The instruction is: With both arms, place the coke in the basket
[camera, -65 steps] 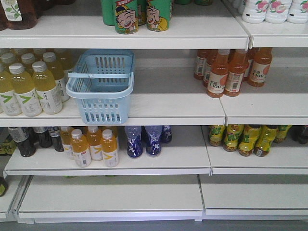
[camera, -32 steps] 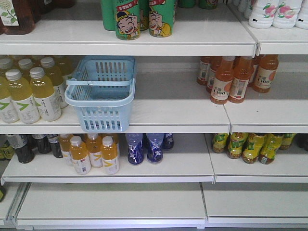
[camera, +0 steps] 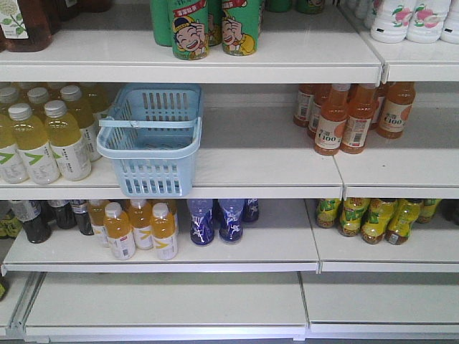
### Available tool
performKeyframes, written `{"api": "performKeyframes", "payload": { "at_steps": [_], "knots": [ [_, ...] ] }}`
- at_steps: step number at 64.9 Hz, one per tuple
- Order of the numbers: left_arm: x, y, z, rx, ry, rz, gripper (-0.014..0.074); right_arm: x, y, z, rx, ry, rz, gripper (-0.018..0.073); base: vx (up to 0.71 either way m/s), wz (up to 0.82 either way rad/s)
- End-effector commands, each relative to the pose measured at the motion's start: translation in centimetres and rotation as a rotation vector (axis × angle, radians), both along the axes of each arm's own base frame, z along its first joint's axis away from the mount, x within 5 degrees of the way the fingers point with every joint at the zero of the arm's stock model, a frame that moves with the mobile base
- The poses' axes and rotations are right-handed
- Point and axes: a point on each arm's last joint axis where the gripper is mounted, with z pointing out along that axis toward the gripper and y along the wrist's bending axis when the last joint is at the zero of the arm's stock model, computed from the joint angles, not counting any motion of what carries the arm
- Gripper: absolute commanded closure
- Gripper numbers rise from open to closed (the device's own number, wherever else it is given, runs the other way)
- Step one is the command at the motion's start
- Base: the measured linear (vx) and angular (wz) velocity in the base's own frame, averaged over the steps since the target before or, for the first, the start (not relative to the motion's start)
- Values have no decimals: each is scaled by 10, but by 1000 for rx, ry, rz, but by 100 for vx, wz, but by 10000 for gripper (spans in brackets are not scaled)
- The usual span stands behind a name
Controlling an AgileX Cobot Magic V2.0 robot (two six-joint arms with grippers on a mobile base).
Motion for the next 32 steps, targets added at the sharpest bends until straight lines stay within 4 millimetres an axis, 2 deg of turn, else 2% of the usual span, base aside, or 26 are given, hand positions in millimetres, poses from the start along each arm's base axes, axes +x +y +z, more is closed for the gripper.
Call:
{"api": "performKeyframes", "payload": {
  "at_steps": [1, 32],
  "knots": [
    [-1, -2, 7, -21, -77, -29, 603, 0, 2, 3, -24, -69, 22, 564, 0, 0],
    [-1, -3, 7, -22, -81, -31, 603, 0, 2, 4, -24, -70, 22, 564, 0, 0]
  ]
}}
